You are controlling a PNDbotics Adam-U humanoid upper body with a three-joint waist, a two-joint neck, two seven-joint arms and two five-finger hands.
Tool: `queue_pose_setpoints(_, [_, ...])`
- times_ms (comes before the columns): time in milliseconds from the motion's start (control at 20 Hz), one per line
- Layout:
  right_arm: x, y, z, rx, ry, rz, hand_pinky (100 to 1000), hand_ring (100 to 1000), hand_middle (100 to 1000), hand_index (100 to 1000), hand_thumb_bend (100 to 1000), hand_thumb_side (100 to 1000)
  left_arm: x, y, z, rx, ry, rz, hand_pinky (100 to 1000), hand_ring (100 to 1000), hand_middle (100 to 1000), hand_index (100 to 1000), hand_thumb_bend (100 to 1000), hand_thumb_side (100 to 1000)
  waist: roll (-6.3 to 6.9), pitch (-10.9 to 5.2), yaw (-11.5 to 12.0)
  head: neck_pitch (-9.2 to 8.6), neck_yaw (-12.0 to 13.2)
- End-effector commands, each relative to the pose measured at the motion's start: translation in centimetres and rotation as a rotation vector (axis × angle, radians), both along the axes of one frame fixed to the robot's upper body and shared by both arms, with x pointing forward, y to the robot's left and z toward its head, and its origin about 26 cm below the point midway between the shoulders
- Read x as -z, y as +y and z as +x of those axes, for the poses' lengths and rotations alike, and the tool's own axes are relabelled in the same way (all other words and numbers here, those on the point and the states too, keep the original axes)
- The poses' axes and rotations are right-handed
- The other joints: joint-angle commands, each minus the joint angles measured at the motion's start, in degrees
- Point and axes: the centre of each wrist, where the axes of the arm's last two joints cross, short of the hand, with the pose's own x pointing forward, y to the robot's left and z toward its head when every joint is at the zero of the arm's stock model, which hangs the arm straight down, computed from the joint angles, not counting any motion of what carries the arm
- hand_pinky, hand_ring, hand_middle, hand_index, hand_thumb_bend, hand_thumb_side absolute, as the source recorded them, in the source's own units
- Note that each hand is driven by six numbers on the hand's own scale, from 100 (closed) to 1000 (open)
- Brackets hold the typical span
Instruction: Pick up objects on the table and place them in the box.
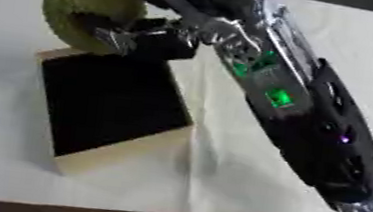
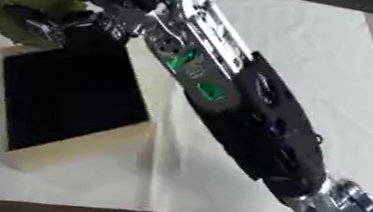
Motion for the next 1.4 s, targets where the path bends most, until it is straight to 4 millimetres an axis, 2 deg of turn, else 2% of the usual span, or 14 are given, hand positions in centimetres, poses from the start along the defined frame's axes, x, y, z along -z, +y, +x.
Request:
queue_pose_setpoints(50, [0.8,0.6,0.7,0.012,0.017,-0.012,689,530,427,605,100,100,-0.9,-0.1,-0.2,0.007,-0.033,0.008,543,670,666,702,888,759,1.05,-0.78,0.3,-0.3,-0.3])
queue_pose_setpoints(650, [5.4,1.1,2.8,0.086,0.093,-0.153,721,529,456,646,100,100,-0.9,-0.1,-0.1,0.006,-0.034,0.004,542,670,666,700,889,757,0.94,-0.24,0.0,-0.42,1.3])
queue_pose_setpoints(750, [6.1,0.9,3.1,0.105,0.096,-0.189,736,551,474,664,100,100,-0.8,-0.1,-0.2,0.005,-0.033,0.002,542,670,666,700,890,757,0.93,-0.15,-0.1,-0.71,1.2])
queue_pose_setpoints(850, [6.5,0.8,3.3,0.118,0.089,-0.231,778,607,531,694,119,100,-0.8,-0.1,-0.2,0.004,-0.032,0.0,542,670,666,700,889,757,0.95,-0.1,-0.2,-0.75,1.0])
queue_pose_setpoints(900, [6.6,0.8,3.3,0.125,0.078,-0.251,792,633,564,720,218,100,-0.8,-0.1,-0.2,0.004,-0.032,0.0,542,671,666,700,889,757,0.99,-0.07,-0.2,-0.75,1.0])
queue_pose_setpoints(1000, [6.5,0.6,3.4,0.14,0.05,-0.289,814,703,652,788,347,100,-0.8,-0.1,-0.2,0.003,-0.031,-0.001,542,671,666,700,890,757,1.08,-0.05,-0.3,-0.68,1.1])
queue_pose_setpoints(1150, [6.4,0.3,3.4,0.153,0.025,-0.348,860,806,793,887,379,100,-0.7,0.0,-0.2,0.0,-0.028,-0.001,542,671,666,700,889,757,1.21,-0.2,-0.7,-0.49,1.6])
queue_pose_setpoints(1250, [5.7,-0.1,3.1,0.154,-0.001,-0.35,866,820,815,901,336,230,-0.6,0.0,-0.2,-0.003,-0.025,0.001,543,671,666,701,888,757,1.3,-0.37,-1.0,-0.3,2.0])
queue_pose_setpoints(1400, [3.9,-0.8,2.2,0.153,-0.052,-0.291,867,823,827,902,322,256,-0.6,0.1,-0.3,-0.006,-0.023,0.001,543,672,667,701,889,757,1.45,-0.59,-1.4,0.03,2.3])
